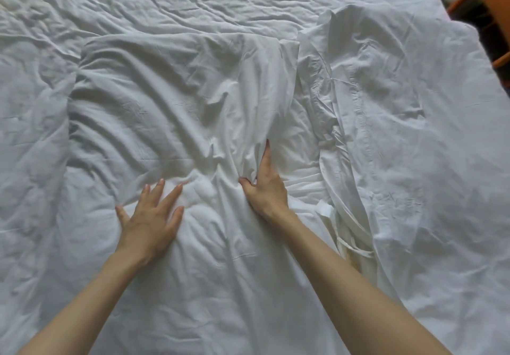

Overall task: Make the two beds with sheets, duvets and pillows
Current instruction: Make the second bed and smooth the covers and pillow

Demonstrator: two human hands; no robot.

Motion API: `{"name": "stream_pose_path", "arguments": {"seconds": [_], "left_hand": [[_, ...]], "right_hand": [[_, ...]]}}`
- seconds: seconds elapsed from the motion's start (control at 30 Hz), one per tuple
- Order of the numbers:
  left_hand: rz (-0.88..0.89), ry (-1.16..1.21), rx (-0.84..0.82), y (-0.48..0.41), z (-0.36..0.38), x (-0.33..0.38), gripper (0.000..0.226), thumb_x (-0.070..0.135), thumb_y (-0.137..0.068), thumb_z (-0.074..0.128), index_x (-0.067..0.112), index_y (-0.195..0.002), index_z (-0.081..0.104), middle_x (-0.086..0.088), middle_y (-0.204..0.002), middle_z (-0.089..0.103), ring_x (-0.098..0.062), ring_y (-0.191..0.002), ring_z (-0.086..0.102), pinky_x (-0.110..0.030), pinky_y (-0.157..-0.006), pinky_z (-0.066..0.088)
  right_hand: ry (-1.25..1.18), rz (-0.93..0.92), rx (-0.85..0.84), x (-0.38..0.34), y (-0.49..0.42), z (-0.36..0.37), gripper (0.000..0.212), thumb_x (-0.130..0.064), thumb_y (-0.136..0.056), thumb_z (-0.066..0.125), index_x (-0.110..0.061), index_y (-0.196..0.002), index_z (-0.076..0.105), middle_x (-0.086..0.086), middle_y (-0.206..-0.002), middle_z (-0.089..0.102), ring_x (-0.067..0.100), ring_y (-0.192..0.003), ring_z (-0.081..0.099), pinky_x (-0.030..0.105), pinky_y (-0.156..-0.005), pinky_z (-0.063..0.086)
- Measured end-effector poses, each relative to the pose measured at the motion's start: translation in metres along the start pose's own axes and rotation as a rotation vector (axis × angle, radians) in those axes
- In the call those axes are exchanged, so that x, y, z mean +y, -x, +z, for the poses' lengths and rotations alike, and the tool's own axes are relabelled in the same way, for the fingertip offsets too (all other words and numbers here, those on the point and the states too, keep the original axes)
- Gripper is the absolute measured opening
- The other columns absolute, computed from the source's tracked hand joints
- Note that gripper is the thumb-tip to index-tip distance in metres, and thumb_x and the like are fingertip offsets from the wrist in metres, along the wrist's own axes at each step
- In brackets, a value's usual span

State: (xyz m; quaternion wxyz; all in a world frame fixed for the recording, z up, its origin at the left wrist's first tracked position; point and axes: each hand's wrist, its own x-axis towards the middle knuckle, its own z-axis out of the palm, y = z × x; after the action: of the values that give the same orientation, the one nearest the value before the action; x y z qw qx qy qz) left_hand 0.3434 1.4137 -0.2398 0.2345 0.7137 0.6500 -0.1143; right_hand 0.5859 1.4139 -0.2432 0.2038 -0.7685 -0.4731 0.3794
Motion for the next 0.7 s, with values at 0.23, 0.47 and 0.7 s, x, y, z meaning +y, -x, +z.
{"name": "stream_pose_path", "arguments": {"seconds": [0.23,0.47,0.7], "left_hand": [[-0.093,-0.032,-0.018,0.000,-0.004,-0.015,0.055,0.060,-0.097,0.028,0.053,-0.148,0.009,0.013,-0.162,-0.011,-0.026,-0.148,-0.017,-0.071,-0.107,-0.005],[-0.215,0.098,0.023,0.025,-0.035,-0.040,0.056,0.056,-0.098,0.029,0.055,-0.148,0.004,0.013,-0.161,-0.013,-0.024,-0.148,-0.016,-0.069,-0.109,-0.001],[-0.282,0.346,0.293,0.054,-0.104,-0.052,0.050,0.052,-0.101,0.026,0.054,-0.148,0.009,0.009,-0.163,-0.003,-0.028,-0.149,-0.008,-0.068,-0.112,0.005]], "right_hand": [[0.086,0.102,0.024,0.000,-0.012,-0.008,0.090,-0.037,-0.093,0.056,-0.036,-0.153,-0.012,0.017,-0.120,0.064,0.037,-0.105,0.060,0.042,-0.091,0.046],[0.044,-0.212,-0.005,-0.084,0.017,-0.006,0.088,-0.021,-0.093,0.053,-0.030,-0.154,-0.010,0.022,-0.095,0.067,0.042,-0.085,0.062,0.045,-0.081,0.049],[-0.707,-0.294,-0.129,-0.200,0.054,-0.006,0.060,-0.013,-0.082,0.063,-0.017,-0.140,0.047,0.003,-0.108,0.069,0.021,-0.099,0.065,0.039,-0.090,0.052]]}}
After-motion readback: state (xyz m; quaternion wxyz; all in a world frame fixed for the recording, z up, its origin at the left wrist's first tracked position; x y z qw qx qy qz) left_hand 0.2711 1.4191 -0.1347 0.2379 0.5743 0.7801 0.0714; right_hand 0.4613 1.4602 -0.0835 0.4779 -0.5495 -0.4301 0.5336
